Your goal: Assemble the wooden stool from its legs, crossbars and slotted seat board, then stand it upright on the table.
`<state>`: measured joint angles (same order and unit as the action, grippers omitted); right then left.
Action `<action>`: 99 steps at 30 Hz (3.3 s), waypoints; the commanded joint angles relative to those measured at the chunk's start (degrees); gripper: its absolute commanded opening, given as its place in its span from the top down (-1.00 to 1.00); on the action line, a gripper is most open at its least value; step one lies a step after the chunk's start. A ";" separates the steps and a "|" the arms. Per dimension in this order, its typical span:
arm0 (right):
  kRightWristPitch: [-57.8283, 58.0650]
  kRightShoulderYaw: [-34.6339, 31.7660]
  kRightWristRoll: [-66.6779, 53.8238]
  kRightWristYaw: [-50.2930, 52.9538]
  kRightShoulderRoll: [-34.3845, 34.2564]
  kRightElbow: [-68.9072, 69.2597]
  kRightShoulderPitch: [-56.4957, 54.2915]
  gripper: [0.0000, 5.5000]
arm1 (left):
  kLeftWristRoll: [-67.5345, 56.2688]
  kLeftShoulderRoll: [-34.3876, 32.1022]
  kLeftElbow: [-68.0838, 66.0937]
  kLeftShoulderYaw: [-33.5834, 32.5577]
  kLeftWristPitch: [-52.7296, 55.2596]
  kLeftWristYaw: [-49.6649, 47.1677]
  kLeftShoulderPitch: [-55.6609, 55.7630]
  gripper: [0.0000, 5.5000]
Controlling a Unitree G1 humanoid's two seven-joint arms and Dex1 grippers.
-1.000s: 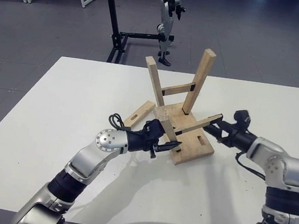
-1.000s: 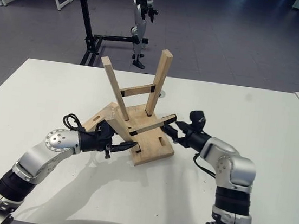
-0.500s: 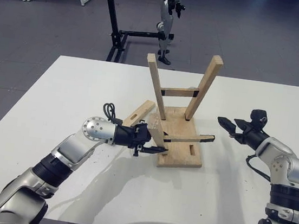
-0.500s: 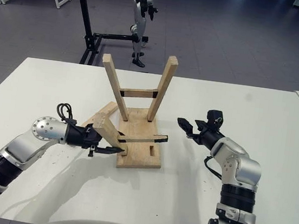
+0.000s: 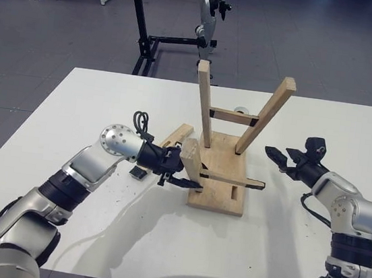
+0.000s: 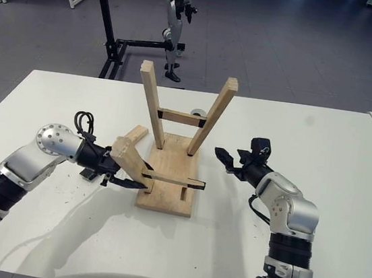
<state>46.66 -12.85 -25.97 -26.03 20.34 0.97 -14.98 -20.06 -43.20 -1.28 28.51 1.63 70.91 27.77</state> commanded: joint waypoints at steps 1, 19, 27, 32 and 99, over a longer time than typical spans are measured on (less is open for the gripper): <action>0.80 0.40 -0.36 1.01 -0.40 0.59 -0.37 -0.67 | 2.10 0.16 -1.08 -1.42 4.89 -0.32 -2.37 0.25; -0.20 0.95 -0.41 1.23 -0.07 0.96 0.49 -0.67 | 11.95 2.87 -11.92 -9.36 -8.63 -3.13 -6.61 -0.57; -0.56 0.14 -0.58 2.41 -0.49 2.40 2.37 -0.67 | 9.89 -1.09 -11.48 -21.97 3.76 -12.86 -10.13 -0.83; -0.04 0.74 -1.02 3.41 -1.86 4.03 3.88 -0.67 | 11.28 4.09 -6.66 -23.27 20.21 -25.98 -14.07 -0.83; 15.65 3.07 -39.38 -19.90 -0.95 -2.51 -30.17 -1.00 | -40.91 13.35 2.61 -35.27 49.67 -8.56 0.68 0.25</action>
<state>61.65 -10.42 -65.00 -45.11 19.07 -2.73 -43.95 -62.06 -29.68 1.99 -7.84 50.69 60.92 27.50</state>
